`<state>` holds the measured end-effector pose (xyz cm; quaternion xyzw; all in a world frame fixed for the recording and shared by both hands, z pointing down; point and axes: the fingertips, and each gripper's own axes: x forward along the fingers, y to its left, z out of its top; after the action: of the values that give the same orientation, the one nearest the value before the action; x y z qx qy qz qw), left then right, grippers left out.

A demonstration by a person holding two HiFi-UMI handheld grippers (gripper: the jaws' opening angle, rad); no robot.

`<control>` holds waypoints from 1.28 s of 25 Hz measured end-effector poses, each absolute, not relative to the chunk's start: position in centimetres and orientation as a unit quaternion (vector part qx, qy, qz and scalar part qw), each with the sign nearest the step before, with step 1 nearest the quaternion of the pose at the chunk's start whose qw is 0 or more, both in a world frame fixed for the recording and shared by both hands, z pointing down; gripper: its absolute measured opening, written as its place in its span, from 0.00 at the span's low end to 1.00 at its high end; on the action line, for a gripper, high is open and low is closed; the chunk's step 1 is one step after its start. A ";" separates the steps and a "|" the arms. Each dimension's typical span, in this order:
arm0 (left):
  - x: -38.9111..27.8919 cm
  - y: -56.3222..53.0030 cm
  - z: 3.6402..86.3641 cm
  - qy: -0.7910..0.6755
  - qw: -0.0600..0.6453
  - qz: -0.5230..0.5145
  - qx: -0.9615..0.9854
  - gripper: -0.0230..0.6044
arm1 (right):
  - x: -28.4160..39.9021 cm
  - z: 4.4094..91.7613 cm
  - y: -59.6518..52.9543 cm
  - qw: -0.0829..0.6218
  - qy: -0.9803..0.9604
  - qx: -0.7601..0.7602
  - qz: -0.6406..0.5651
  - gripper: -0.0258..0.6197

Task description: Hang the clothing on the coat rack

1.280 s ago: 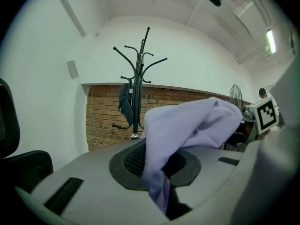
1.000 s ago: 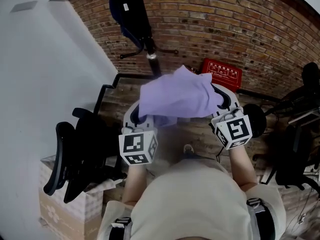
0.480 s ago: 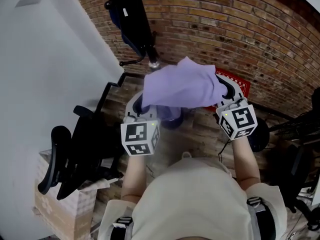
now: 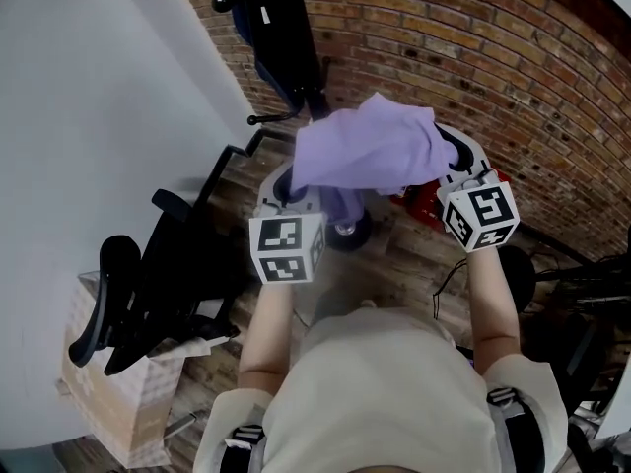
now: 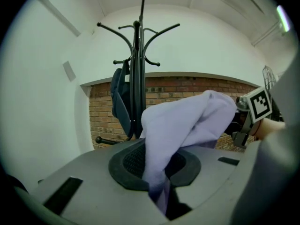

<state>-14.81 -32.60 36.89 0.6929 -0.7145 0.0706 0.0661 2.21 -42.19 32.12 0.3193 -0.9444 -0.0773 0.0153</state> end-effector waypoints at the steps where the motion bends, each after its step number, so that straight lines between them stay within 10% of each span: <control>1: -15.0 -32.9 37.0 -0.716 0.068 0.072 0.691 0.10 | 1.9 32.2 -42.7 0.016 -0.945 0.318 -0.077 0.06; 32: -18.9 -40.3 45.1 -0.695 0.140 0.127 0.694 0.10 | -5.8 42.0 -54.3 0.081 -0.952 0.294 0.026 0.06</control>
<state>-18.85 -40.29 45.11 0.6938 -0.6949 0.1265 0.1404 -5.76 -54.34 42.04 0.2937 -0.9521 0.0262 0.0811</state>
